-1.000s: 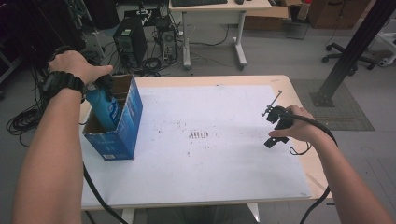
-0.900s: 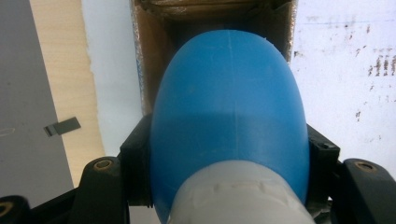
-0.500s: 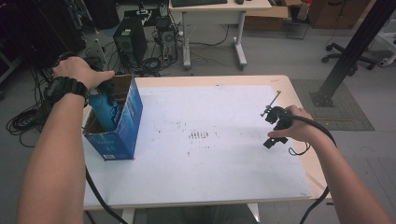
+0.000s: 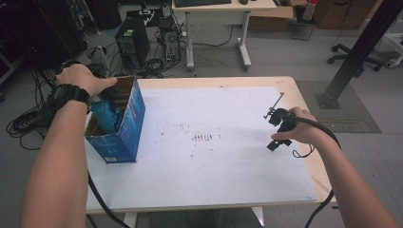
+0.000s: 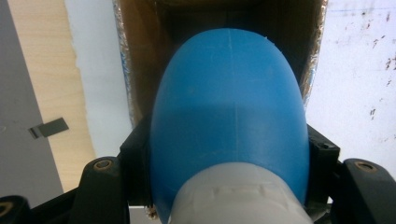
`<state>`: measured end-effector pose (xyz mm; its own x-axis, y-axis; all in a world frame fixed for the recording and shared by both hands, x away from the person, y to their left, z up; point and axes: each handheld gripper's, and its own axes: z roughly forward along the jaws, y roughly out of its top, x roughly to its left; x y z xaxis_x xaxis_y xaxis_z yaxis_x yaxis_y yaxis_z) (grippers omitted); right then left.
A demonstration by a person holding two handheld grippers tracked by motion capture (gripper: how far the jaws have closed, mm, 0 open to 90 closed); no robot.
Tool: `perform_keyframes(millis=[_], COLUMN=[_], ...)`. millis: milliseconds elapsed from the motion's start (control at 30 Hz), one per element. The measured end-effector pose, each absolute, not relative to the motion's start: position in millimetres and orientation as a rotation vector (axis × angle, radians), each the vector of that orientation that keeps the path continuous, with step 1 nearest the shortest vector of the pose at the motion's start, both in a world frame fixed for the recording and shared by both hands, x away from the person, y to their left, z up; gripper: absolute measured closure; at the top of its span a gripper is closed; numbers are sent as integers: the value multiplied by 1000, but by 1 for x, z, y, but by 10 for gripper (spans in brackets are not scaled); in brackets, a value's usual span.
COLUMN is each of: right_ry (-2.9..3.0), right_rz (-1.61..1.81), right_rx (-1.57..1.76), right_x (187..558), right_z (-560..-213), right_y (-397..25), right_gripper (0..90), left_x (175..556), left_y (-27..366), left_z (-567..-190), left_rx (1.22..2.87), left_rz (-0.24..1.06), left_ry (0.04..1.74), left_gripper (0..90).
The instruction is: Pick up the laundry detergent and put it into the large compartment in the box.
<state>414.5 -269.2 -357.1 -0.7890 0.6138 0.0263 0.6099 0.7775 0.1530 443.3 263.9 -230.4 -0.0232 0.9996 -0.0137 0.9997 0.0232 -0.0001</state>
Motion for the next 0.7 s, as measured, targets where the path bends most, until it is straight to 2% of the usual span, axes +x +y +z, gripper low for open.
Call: perform_keyframes(millis=[700], right_ry=[2935], right_rz=[236], right_rx=[1006], right_x=[414], right_z=[-356], right_y=[-270], right_gripper=[157], left_x=[443], left_y=[266], left_z=[-247], left_rx=[2194], left_rz=[-44], left_ry=[2247], left_gripper=[375])
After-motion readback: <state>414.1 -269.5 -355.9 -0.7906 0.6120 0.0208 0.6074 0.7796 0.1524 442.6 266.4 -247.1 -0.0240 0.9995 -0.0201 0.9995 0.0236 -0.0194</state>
